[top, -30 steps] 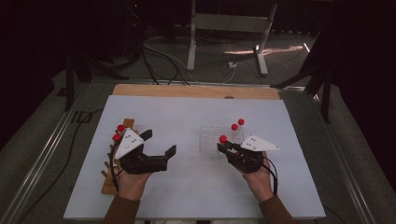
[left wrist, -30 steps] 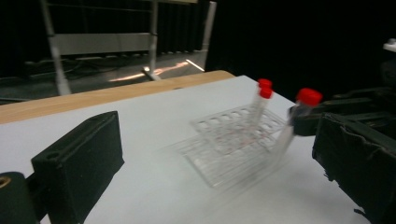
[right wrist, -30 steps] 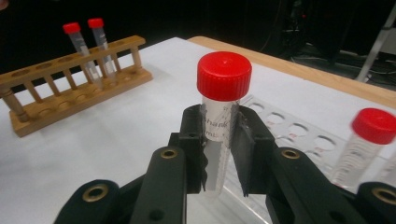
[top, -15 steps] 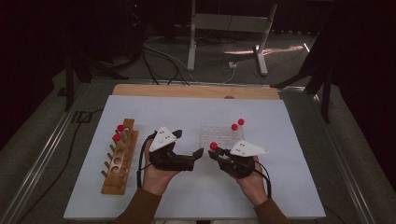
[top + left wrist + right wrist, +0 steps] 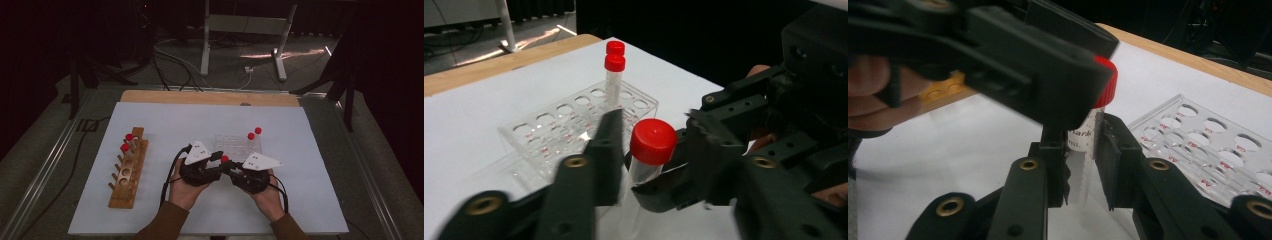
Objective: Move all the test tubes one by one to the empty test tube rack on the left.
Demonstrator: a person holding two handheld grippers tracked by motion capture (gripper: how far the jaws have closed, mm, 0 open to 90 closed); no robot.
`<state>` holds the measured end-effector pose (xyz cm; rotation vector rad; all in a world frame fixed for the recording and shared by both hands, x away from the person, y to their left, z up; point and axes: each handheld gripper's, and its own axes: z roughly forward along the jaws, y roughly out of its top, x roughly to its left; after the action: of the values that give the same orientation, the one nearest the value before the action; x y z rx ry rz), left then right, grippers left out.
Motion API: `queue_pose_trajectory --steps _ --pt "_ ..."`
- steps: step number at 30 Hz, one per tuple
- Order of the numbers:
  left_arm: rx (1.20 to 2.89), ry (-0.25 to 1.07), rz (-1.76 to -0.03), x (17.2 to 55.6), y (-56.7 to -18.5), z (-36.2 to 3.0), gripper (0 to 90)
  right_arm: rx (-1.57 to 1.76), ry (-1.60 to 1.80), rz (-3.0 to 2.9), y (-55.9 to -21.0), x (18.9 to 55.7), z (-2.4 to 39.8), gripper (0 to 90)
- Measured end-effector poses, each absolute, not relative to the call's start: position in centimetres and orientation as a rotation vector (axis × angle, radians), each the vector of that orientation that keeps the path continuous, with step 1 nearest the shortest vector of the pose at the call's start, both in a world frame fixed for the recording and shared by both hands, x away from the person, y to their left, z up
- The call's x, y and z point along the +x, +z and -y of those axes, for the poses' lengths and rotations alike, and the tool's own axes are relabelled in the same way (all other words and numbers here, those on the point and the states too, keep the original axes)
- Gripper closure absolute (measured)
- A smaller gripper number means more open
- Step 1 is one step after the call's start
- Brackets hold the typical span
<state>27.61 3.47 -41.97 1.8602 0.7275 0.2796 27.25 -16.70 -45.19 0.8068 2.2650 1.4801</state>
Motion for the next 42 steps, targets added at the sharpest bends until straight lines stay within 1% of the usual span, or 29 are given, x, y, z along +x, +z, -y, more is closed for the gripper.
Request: queue_pose_trajectory --steps 1,2,3,7,9,10,13,14,15,16,17,18,19,20,24,29,35,42 --pt "1.857 0.272 -0.729 27.7 -42.0 -3.5 66.9 0.807 1.48 -2.265 -45.2 27.2 16.7 73.9" --pt "1.856 0.276 -0.734 27.7 -42.0 -3.4 66.9 0.807 1.48 -2.265 -45.2 27.2 16.7 73.9" --pt "1.855 0.274 -0.74 27.8 -42.0 -3.4 69.8 0.806 1.481 -2.266 -45.2 27.3 16.8 73.9" --pt "1.861 0.279 -0.742 27.7 -42.0 -3.5 70.7 0.793 1.48 -2.269 -45.2 27.3 16.8 72.8" --pt "1.856 0.285 -0.75 27.7 -41.9 -3.6 70.9 0.788 1.484 -2.272 -45.2 27.4 16.8 63.9" --pt "1.852 0.286 -0.753 27.7 -41.9 -3.7 70.9 0.788 1.484 -2.272 -45.2 27.4 16.8 63.9" --pt "1.84 0.29 -0.767 27.7 -41.8 -3.9 70.9 0.802 1.499 -2.285 -45.3 27.7 17.1 46.4" --pt "1.836 0.29 -0.771 27.8 -41.8 -4.0 70.9 0.809 1.499 -2.304 -45.3 27.8 17.2 35.9" --pt "1.831 0.289 -0.775 27.8 -41.8 -4.1 70.9 0.809 1.499 -2.304 -45.3 27.8 17.2 35.9" --pt "1.826 0.291 -0.777 27.7 -41.7 -4.3 70.9 0.82 1.487 -2.301 -45.3 28.0 17.4 28.5" --pt "1.821 0.293 -0.78 27.7 -41.7 -4.4 70.9 0.82 1.487 -2.301 -45.3 28.0 17.4 28.5" --pt "1.81 0.289 -0.784 27.6 -41.7 -4.6 70.9 0.839 1.493 -2.308 -45.3 28.2 17.6 18.1" --pt "1.796 0.286 -0.791 27.5 -41.7 -4.9 70.9 0.839 1.493 -2.308 -45.3 28.2 17.6 18.1" --pt "1.788 0.285 -0.794 27.4 -41.7 -5.2 70.9 0.854 1.495 -2.304 -45.3 28.3 17.7 13.1" --pt "1.784 0.303 -0.818 27.2 -41.7 -6.1 70.9 0.882 1.503 -2.293 -45.2 28.6 18.1 3.1" --pt "1.794 0.341 -0.837 26.9 -41.6 -7.7 70.9 0.888 1.505 -2.27 -44.8 28.6 18.6 0.0" --pt "1.757 0.351 -0.886 26.9 -41.4 -10.0 70.9 0.914 1.488 -2.237 -44.8 28.5 19.9 0.0" --pt "1.742 0.38 -0.899 26.9 -40.8 -11.2 70.9 0.97 1.499 -2.206 -45.3 28.4 21.8 0.0"
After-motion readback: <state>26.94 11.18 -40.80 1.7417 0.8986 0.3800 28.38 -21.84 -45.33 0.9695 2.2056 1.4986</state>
